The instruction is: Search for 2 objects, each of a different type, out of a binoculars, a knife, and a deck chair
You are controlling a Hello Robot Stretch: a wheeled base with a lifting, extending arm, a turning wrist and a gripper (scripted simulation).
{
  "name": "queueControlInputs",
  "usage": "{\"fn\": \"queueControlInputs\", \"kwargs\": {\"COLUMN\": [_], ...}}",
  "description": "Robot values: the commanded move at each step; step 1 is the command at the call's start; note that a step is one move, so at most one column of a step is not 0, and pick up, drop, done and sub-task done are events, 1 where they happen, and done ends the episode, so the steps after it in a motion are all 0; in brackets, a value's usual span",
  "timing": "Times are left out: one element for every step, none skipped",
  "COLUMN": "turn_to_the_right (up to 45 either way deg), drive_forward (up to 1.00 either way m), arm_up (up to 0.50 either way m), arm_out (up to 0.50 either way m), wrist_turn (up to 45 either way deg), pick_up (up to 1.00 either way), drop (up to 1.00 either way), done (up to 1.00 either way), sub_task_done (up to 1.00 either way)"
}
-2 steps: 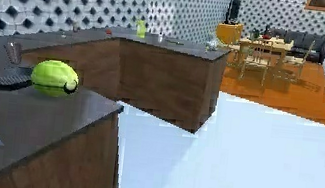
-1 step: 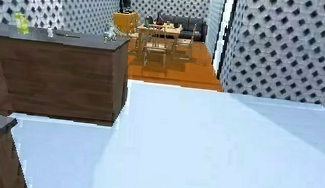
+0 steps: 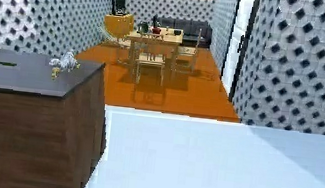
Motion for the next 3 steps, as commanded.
{"fn": "queueControlInputs", "kwargs": {"turn_to_the_right": [0.0,3.0,0.0], "drive_forward": [1.00,0.00,1.00], "arm_up": [0.00,0.00,0.00], "arm_out": [0.00,0.00,0.00], "wrist_turn": [0.0,0.0,0.0], "pick_up": [0.00,0.00,0.00], "drop": [0.00,0.00,0.00], "done": [0.00,0.00,0.00], "sub_task_done": [0.00,0.00,0.00]}}
